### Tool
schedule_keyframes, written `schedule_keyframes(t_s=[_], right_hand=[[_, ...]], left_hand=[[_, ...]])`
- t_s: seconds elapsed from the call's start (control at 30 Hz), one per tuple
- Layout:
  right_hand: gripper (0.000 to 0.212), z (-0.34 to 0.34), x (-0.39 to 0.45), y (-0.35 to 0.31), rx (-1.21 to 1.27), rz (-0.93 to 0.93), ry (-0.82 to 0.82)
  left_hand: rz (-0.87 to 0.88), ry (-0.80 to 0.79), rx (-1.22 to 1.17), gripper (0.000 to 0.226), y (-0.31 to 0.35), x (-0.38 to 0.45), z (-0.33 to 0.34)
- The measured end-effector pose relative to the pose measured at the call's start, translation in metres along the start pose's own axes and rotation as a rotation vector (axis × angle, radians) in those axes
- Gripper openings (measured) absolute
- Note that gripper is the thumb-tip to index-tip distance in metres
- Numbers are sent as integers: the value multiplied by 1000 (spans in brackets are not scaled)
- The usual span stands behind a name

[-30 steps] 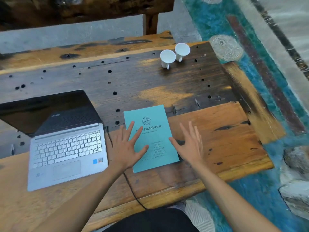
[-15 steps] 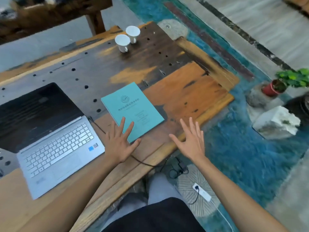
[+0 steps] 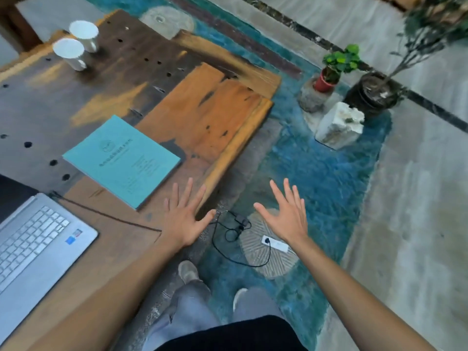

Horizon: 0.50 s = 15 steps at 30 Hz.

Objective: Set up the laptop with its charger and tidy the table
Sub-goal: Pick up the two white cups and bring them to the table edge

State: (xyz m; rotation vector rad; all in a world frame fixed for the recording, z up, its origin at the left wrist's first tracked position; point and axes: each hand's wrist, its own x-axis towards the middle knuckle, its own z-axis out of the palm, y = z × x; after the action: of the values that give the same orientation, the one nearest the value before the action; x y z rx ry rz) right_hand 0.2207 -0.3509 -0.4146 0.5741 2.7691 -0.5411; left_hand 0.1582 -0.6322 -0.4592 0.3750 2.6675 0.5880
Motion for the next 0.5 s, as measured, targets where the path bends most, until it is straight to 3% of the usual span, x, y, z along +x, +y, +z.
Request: schedule_keyframes(t_s=[0.3, 0.5], right_hand=[[84, -10, -13, 83, 61, 62, 9], [88, -25, -4, 152, 31, -50, -9]], left_hand=[[64, -13, 82, 81, 81, 0, 28], [57, 29, 132, 79, 150, 4, 57]])
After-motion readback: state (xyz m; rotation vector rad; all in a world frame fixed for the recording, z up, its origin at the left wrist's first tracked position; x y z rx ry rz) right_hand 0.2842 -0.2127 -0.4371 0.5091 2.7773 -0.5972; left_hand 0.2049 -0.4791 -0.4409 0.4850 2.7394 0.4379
